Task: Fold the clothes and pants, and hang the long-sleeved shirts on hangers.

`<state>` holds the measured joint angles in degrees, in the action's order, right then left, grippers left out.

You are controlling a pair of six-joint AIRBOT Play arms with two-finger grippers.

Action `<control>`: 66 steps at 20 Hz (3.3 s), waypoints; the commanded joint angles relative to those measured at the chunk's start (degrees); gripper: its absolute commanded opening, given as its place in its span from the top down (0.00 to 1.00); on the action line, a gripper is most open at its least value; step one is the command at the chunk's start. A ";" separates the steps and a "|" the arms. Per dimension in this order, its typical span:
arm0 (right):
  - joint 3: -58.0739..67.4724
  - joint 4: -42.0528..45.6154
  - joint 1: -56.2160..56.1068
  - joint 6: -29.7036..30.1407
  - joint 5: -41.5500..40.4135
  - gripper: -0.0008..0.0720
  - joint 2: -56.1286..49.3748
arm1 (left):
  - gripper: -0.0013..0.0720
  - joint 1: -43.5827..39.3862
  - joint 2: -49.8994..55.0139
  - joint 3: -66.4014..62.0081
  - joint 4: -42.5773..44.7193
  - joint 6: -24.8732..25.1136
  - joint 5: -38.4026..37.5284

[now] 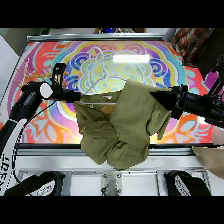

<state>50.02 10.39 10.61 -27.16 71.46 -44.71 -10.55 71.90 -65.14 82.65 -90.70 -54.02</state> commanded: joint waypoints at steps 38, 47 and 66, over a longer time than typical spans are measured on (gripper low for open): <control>2.64 -23.63 0.04 25.20 -23.96 0.98 4.17 | 0.50 -17.25 -26.62 -0.07 -0.22 -4.94 12.94; 3.61 -23.54 0.02 48.94 -66.84 0.98 11.39 | 0.96 -16.48 -27.23 -0.07 -0.11 -4.70 11.58; 15.45 -3.93 0.85 57.24 -116.91 0.98 12.22 | 0.96 -16.48 -27.23 -0.07 0.37 -4.11 11.17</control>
<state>60.77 3.53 10.92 30.02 -41.28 -29.56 -27.07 44.71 -65.21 82.98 -95.33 -42.65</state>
